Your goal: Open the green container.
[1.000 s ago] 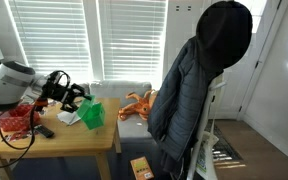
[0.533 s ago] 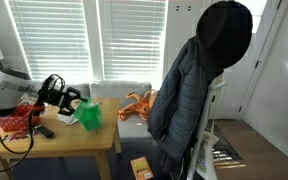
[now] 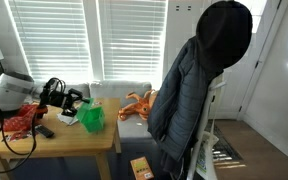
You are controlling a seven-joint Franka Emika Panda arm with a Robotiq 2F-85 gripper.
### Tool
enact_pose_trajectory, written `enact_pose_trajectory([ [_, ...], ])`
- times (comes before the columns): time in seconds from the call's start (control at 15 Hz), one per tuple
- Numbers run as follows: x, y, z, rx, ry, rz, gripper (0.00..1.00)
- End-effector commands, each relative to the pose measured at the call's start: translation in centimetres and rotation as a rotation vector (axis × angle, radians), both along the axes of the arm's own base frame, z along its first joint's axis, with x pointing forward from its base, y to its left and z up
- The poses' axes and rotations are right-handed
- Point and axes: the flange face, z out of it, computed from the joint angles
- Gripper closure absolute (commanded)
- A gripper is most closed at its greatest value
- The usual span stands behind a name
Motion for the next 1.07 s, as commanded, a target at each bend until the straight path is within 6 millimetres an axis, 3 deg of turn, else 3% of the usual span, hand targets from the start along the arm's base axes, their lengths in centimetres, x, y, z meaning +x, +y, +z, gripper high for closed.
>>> enact_pose_trajectory([
  [0.0, 0.7, -0.1, -0.2, -0.029, -0.023, -0.028, 0.50],
  [0.07, 0.8, -0.3, -0.4, -0.071, -0.041, -0.048, 0.50],
  [0.2, 0.7, -0.1, 0.1, 0.046, -0.029, -0.020, 0.50],
  [0.27, 0.8, -0.6, -0.1, -0.085, -0.068, -0.061, 0.50],
  [0.33, 0.7, -0.3, 0.6, 0.026, -0.055, -0.027, 0.50],
  [0.4, 0.9, -0.8, 0.5, -0.092, -0.099, -0.072, 0.50],
  [0.47, 0.8, -0.5, 1.2, 0.013, -0.080, -0.038, 0.50],
  [0.6, 1.0, -1.1, 1.4, -0.117, -0.126, -0.084, 0.50],
  [0.67, 0.7, -0.7, 2.1, 0.003, -0.104, -0.047, 0.50],
  [0.73, 1.0, -1.2, 1.9, -0.159, -0.149, -0.094, 0.50],
  [0.8, 0.8, -0.5, 2.6, -0.009, -0.121, -0.036, 0.50],
  [0.87, 1.0, -1.2, 2.4, -0.204, -0.168, -0.097, 0.50],
  [0.93, 0.8, -0.4, 2.9, -0.053, -0.126, -0.033, 0.50],
  [1.0, 1.1, -0.9, 2.5, -0.200, -0.159, -0.090, 0.50],
])
